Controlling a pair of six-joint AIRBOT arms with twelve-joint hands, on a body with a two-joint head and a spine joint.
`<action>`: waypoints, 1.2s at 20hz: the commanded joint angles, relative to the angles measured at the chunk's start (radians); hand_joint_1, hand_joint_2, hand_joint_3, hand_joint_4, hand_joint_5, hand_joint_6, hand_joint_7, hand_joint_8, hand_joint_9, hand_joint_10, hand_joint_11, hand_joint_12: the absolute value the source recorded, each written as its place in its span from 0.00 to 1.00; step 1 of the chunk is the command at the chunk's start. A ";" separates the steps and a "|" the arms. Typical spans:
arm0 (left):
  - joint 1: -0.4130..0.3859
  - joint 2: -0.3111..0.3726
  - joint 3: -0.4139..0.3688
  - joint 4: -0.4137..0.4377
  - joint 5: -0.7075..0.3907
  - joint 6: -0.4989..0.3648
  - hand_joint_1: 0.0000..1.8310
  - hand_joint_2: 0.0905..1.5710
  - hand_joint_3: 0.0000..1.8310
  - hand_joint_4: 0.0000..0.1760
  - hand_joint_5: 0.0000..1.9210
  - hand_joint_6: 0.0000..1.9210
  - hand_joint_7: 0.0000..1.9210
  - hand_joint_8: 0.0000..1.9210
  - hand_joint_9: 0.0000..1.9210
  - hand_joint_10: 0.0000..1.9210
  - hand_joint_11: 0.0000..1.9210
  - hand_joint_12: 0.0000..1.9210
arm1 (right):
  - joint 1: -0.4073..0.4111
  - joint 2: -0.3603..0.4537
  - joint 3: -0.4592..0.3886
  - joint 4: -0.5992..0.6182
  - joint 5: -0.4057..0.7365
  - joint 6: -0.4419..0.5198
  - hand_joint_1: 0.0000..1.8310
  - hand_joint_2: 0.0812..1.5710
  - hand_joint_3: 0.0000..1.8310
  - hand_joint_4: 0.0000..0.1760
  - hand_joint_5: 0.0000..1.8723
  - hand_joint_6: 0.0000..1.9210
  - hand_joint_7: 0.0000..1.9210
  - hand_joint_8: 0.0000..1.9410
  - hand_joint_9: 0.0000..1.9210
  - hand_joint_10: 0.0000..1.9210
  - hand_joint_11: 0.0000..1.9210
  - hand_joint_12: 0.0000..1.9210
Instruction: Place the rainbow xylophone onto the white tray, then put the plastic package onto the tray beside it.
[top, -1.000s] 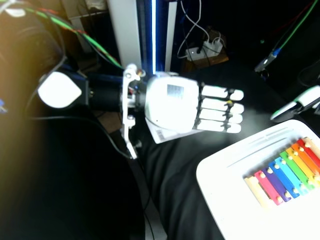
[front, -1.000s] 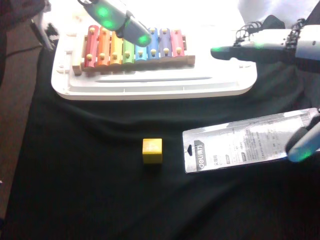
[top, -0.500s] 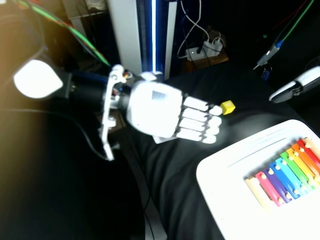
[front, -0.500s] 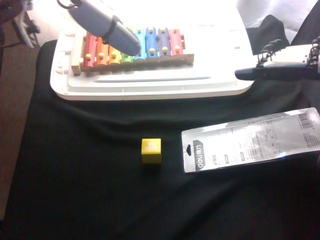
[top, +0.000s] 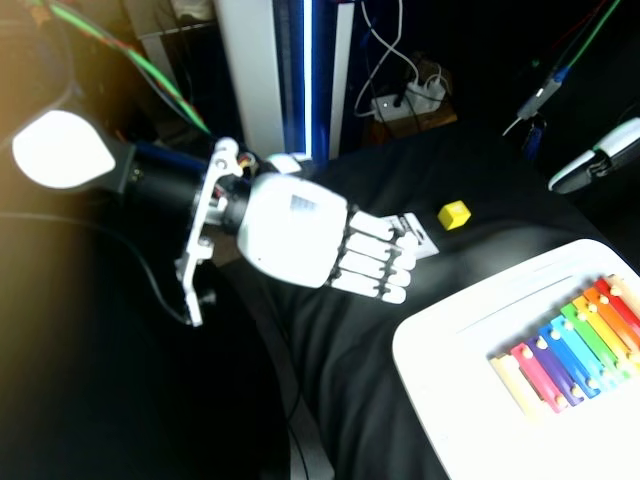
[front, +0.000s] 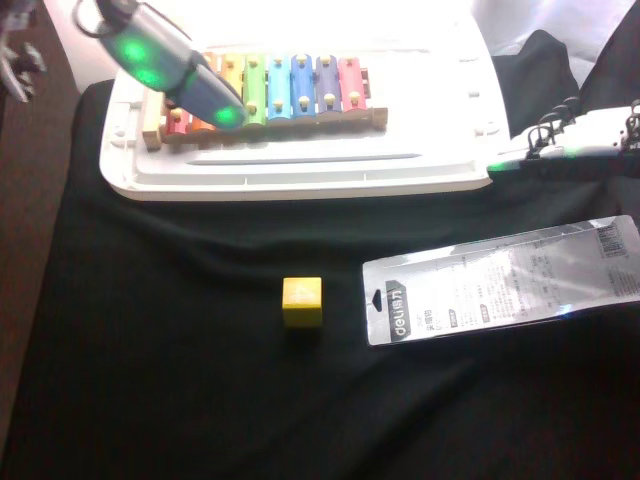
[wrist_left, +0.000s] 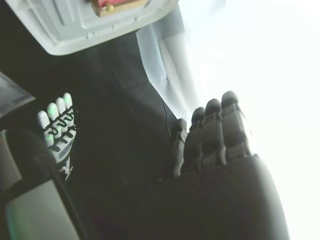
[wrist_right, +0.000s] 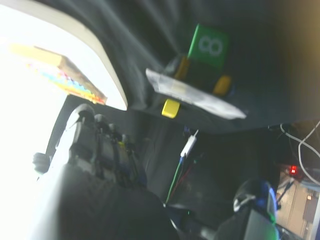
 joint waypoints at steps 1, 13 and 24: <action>-0.017 0.014 -0.011 -0.058 -0.073 0.030 0.44 0.42 0.00 0.24 0.00 0.00 0.00 0.00 0.00 0.00 0.00 0.00 | 0.017 -0.001 -0.001 0.059 0.039 0.007 0.26 0.32 0.00 0.00 0.00 0.00 0.00 0.00 0.00 0.00 0.00 0.00; 0.071 0.208 -0.179 -0.429 -0.228 0.374 0.45 0.39 0.00 0.22 0.00 0.00 0.01 0.00 0.01 0.00 0.00 0.00 | 0.017 -0.051 0.024 0.016 -0.028 0.007 0.24 0.30 0.00 0.00 0.00 0.00 0.00 0.00 0.00 0.00 0.00 0.00; 0.145 0.258 -0.232 -0.525 -0.323 0.429 0.47 0.39 0.00 0.00 0.00 0.00 0.03 0.00 0.02 0.01 0.00 0.00 | 0.007 -0.064 0.025 -0.039 -0.058 0.027 0.29 0.33 0.00 0.00 0.00 0.00 0.00 0.00 0.00 0.00 0.00 0.00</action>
